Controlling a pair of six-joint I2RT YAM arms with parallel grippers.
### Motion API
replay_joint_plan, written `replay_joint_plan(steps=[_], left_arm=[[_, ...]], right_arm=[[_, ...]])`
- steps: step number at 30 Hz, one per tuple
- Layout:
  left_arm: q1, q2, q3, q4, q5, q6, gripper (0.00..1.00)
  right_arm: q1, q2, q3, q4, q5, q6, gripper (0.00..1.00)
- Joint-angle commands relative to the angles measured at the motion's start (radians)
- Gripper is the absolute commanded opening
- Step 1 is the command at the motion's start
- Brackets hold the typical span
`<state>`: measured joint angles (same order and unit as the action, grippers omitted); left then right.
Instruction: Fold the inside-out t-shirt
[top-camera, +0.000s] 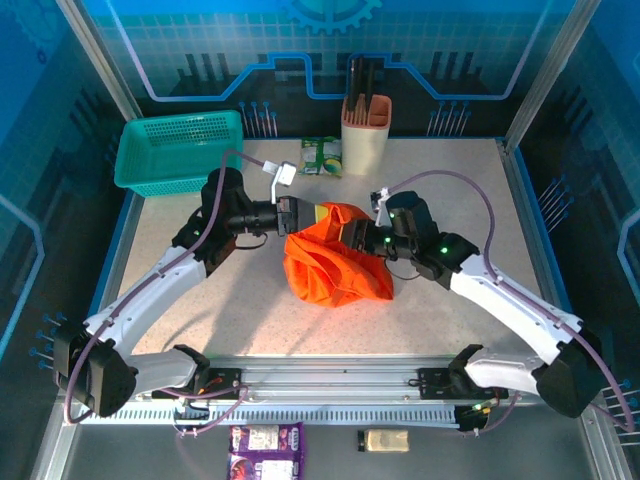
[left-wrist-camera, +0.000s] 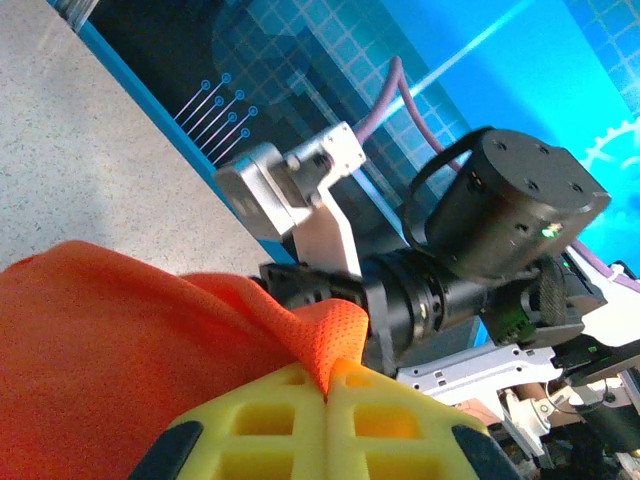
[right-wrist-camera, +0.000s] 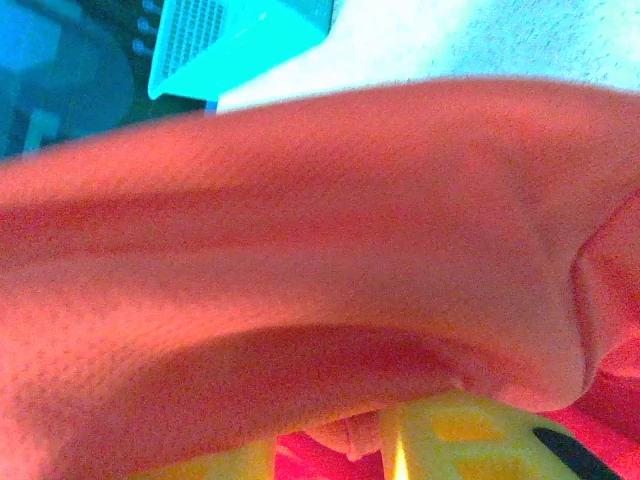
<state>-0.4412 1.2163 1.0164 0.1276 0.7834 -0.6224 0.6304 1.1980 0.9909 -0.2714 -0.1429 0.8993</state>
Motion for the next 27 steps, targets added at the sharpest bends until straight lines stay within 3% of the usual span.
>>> replay_joint_plan(steps=[1, 3, 9, 14, 18, 24, 27], left_arm=[[0.007, -0.017, 0.006, -0.044, 0.031, 0.052, 0.00], [0.008, -0.018, 0.009, -0.086, 0.026, 0.082, 0.00], [0.007, 0.003, -0.012, -0.218, 0.006, 0.206, 0.00], [0.007, 0.047, -0.039, -0.380, -0.138, 0.284, 0.00], [0.007, 0.042, -0.149, -0.393, -0.358, 0.211, 0.00], [0.007, 0.066, -0.294, -0.408, -0.557, 0.099, 0.00], [0.007, 0.066, -0.341, -0.422, -0.618, 0.058, 0.12]], right_arm=[[-0.054, 0.030, -0.024, 0.129, -0.030, 0.070, 0.33], [-0.076, 0.038, -0.027, 0.152, -0.046, 0.070, 0.40], [-0.102, 0.091, -0.016, 0.160, -0.185, 0.055, 0.44], [-0.100, 0.093, -0.074, 0.138, -0.213, 0.040, 0.46], [-0.094, 0.094, -0.106, 0.080, -0.180, -0.009, 0.46], [-0.046, 0.170, -0.093, 0.001, -0.159, -0.125, 0.43], [-0.009, 0.249, -0.055, -0.036, -0.157, -0.189, 0.43]])
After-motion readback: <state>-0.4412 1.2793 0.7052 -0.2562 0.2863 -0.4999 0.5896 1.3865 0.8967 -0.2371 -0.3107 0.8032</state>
